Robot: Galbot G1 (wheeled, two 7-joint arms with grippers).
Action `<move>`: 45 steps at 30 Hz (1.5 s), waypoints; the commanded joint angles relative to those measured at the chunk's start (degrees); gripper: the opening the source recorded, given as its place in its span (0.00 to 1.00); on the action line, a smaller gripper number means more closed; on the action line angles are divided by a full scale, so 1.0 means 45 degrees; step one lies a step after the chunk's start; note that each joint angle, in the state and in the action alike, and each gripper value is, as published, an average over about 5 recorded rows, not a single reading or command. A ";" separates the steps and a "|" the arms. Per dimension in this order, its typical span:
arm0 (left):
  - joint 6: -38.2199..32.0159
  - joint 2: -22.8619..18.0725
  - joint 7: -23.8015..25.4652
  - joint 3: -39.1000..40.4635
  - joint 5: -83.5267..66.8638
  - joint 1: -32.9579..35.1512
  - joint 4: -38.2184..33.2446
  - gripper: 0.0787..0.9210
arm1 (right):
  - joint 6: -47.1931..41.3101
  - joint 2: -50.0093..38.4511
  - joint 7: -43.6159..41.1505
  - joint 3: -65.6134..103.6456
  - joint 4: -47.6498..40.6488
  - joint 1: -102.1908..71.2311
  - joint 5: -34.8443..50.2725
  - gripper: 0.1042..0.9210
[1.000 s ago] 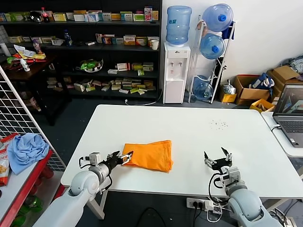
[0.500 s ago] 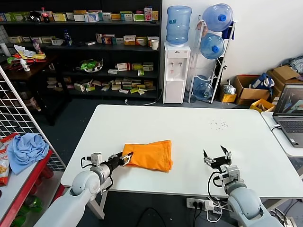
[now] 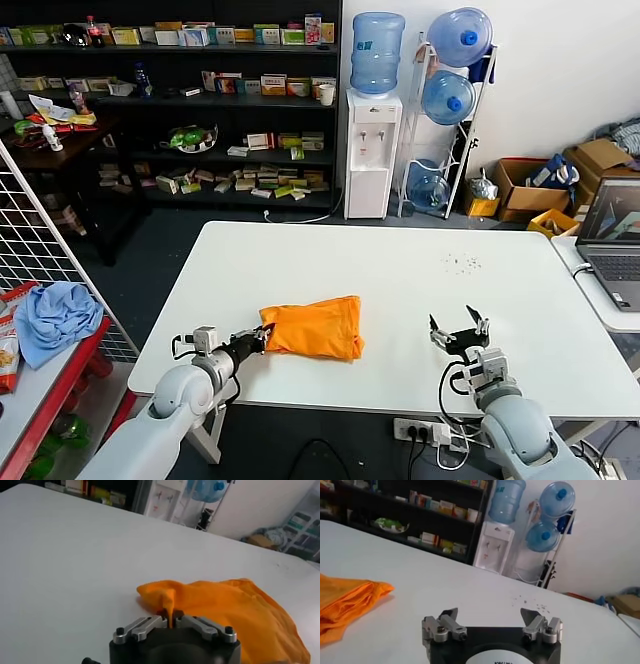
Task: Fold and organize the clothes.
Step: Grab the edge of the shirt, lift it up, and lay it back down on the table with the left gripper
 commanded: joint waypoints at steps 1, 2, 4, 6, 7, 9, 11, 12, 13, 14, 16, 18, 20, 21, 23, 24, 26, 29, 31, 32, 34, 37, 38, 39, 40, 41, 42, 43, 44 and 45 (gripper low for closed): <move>-0.0163 0.0428 -0.0354 -0.0362 0.0158 0.0245 -0.0402 0.07 | -0.0038 0.0034 0.0024 -0.0141 0.0059 0.0170 0.0006 0.88; -0.0162 0.0539 -0.0435 -0.0451 0.0232 0.0309 -0.0464 0.06 | -0.0046 0.0052 0.0027 -0.0188 0.0061 0.0221 0.0010 0.88; -0.0154 0.0800 -0.0582 -0.0631 0.0437 0.0434 -0.0554 0.06 | -0.0061 0.0094 0.0027 -0.0294 0.0052 0.0332 0.0024 0.88; -0.0145 0.1132 -0.0744 -0.0858 0.0652 0.0561 -0.0586 0.06 | -0.0063 0.0133 0.0020 -0.0423 0.0016 0.0454 0.0044 0.88; -0.0144 0.1302 -0.0803 -0.0968 0.0746 0.0612 -0.0573 0.06 | -0.0059 0.0149 0.0014 -0.0485 -0.0006 0.0510 0.0057 0.88; -0.0170 0.1721 -0.0887 -0.1223 0.0980 0.0681 -0.0490 0.06 | -0.0041 0.0167 -0.0004 -0.0611 -0.0065 0.0635 0.0092 0.88; -0.0214 0.2210 -0.0904 -0.1465 0.1217 0.0691 -0.0322 0.06 | -0.0014 0.0176 -0.0023 -0.0706 -0.0125 0.0748 0.0128 0.88; -0.0249 0.2504 -0.0896 -0.1581 0.1367 0.0676 -0.0193 0.06 | 0.0001 0.0178 -0.0032 -0.0747 -0.0156 0.0806 0.0149 0.88; -0.0279 0.2824 -0.0890 -0.1687 0.1492 0.0648 -0.0042 0.06 | 0.0017 0.0184 -0.0039 -0.0778 -0.0190 0.0854 0.0169 0.88; -0.0299 0.3126 -0.0890 -0.1783 0.1621 0.0615 0.0107 0.06 | 0.0032 0.0192 -0.0046 -0.0805 -0.0221 0.0895 0.0187 0.88; -0.0379 0.3684 -0.0869 -0.1949 0.2027 0.0539 0.0411 0.06 | 0.0055 0.0219 -0.0054 -0.0852 -0.0284 0.0957 0.0215 0.88; -0.0441 0.4097 -0.0908 -0.2111 0.2478 0.0465 0.0653 0.06 | 0.0068 0.0257 -0.0057 -0.0905 -0.0333 0.0990 0.0221 0.88; -0.0595 0.4436 -0.0990 -0.2250 0.3190 0.0396 0.0889 0.06 | 0.0068 0.0282 -0.0066 -0.0971 -0.0353 0.1012 0.0216 0.88; -0.0651 0.4563 -0.1052 -0.2321 0.3516 0.0355 0.1001 0.06 | 0.0065 0.0298 -0.0069 -0.1007 -0.0360 0.1035 0.0211 0.88; -0.0830 0.4757 -0.1201 -0.2437 0.4176 0.0242 0.1280 0.06 | 0.0050 0.0366 -0.0073 -0.1078 -0.0394 0.1122 0.0195 0.88; -0.0912 0.4826 -0.1275 -0.2483 0.4412 0.0169 0.1432 0.06 | 0.0043 0.0424 -0.0069 -0.1114 -0.0422 0.1184 0.0188 0.88; -0.1165 0.4968 -0.1394 -0.2540 0.4928 0.0014 0.1780 0.06 | 0.0031 0.0566 -0.0064 -0.1195 -0.0486 0.1311 0.0173 0.88; -0.1712 0.5237 -0.1510 -0.2541 0.5752 -0.0158 0.2211 0.06 | 0.0046 0.0726 -0.0079 -0.1289 -0.0550 0.1411 0.0159 0.88; -0.2005 0.5475 -0.1584 -0.2536 0.6124 -0.0249 0.2332 0.06 | 0.0070 0.0813 -0.0093 -0.1310 -0.0590 0.1434 0.0138 0.88; -0.2108 0.5598 -0.1619 -0.2536 0.6229 -0.0288 0.2345 0.06 | 0.0083 0.0863 -0.0097 -0.1312 -0.0612 0.1441 0.0121 0.88; -0.2202 0.5848 -0.1665 -0.2519 0.6324 -0.0366 0.2299 0.06 | 0.0106 0.0957 -0.0102 -0.1317 -0.0654 0.1446 0.0074 0.88; -0.2260 0.6204 -0.1688 -0.2413 0.6330 -0.0504 0.2191 0.06 | 0.0117 0.1060 -0.0103 -0.1327 -0.0669 0.1443 0.0011 0.88; -0.2258 0.6308 -0.1689 -0.2358 0.6308 -0.0559 0.2153 0.06 | 0.0117 0.1090 -0.0103 -0.1326 -0.0666 0.1443 -0.0005 0.88; -0.2248 0.6385 -0.1698 -0.2300 0.6255 -0.0609 0.2104 0.06 | 0.0117 0.1117 -0.0102 -0.1323 -0.0663 0.1444 -0.0019 0.88; -0.2218 0.6432 -0.1721 -0.2241 0.6167 -0.0647 0.2042 0.06 | 0.0118 0.1148 -0.0101 -0.1319 -0.0663 0.1441 -0.0042 0.88; -0.2171 0.6431 -0.1751 -0.2179 0.6055 -0.0658 0.1939 0.06 | 0.0125 0.1183 -0.0103 -0.1315 -0.0666 0.1433 -0.0071 0.88; -0.2114 0.6390 -0.1792 -0.2121 0.5933 -0.0641 0.1810 0.06 | 0.0132 0.1221 -0.0106 -0.1309 -0.0670 0.1417 -0.0102 0.88; -0.2054 0.6297 -0.1837 -0.2069 0.5817 -0.0604 0.1668 0.06 | 0.0138 0.1256 -0.0108 -0.1301 -0.0674 0.1396 -0.0133 0.88; -0.1982 0.6144 -0.1886 -0.2008 0.5736 -0.0531 0.1497 0.06 | 0.0146 0.1294 -0.0109 -0.1291 -0.0679 0.1363 -0.0171 0.88; -0.1911 0.5940 -0.1934 -0.1946 0.5715 -0.0446 0.1327 0.06 | 0.0153 0.1330 -0.0109 -0.1278 -0.0682 0.1322 -0.0213 0.88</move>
